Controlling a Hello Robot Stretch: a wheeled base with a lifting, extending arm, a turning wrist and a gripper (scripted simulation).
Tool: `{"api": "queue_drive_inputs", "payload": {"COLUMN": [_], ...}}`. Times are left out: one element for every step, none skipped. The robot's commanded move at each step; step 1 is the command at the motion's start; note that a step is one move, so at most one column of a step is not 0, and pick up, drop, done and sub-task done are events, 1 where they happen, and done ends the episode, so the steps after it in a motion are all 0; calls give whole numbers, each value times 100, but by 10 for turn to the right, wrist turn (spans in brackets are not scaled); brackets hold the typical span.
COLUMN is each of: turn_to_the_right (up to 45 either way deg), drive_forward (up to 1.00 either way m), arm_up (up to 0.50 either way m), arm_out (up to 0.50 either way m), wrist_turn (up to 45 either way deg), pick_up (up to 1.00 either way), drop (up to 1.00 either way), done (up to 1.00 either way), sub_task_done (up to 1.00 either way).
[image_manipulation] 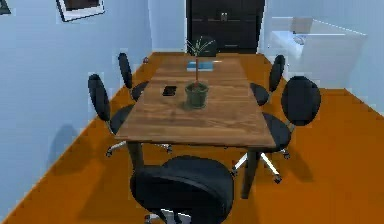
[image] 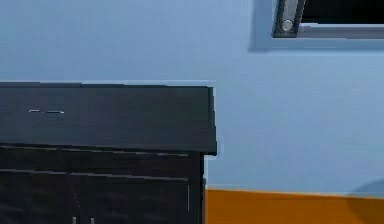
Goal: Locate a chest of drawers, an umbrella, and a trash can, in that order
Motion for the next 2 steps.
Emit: {"api": "queue_drive_inputs", "payload": {"turn_to_the_right": [-420, 0], "drive_forward": [0, 0], "arm_up": [0, 0], "arm_out": [0, 0], "wrist_turn": [0, 0], "pick_up": [0, 0], "drop": [0, 0], "done": [0, 0], "sub_task_done": [0, 100]}}
